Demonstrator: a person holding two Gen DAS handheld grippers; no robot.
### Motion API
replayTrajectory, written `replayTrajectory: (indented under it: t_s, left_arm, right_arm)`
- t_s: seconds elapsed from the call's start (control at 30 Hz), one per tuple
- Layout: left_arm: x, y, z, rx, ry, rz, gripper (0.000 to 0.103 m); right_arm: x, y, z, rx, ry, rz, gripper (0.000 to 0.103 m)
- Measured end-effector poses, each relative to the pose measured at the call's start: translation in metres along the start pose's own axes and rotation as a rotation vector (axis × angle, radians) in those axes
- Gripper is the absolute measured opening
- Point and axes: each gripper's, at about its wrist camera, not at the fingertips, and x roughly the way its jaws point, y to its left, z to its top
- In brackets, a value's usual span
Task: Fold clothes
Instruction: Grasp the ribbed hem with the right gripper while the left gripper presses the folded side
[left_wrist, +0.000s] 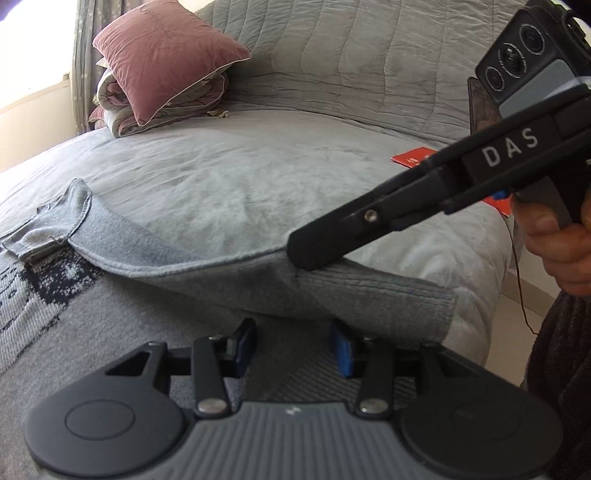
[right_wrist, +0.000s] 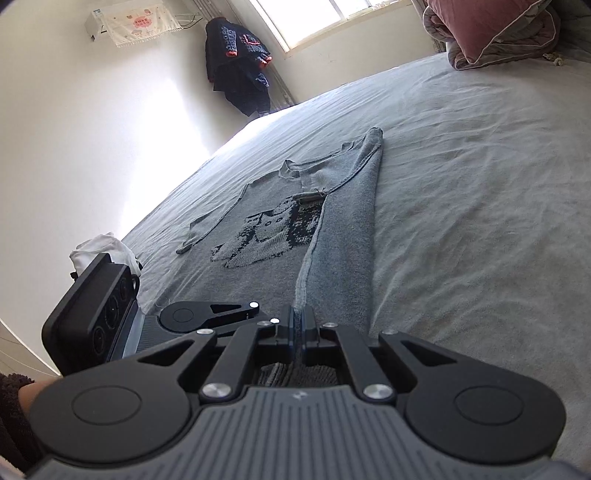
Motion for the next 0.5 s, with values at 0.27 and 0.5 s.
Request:
replayTrajectory:
  t_s: [0.27,0.5]
  left_arm:
    - [-0.019,-0.018,-0.014,0.0,0.011,-0.063,0.044]
    - [-0.036,-0.027,-0.027,0.015,0.029,-0.122,0.051]
  right_arm:
    - [0.024,0.012,-0.009,-0.043,0.086,-0.005,0.004]
    - [0.049,0.013,-0.019,-0.062,0.163,-0.013,0.004]
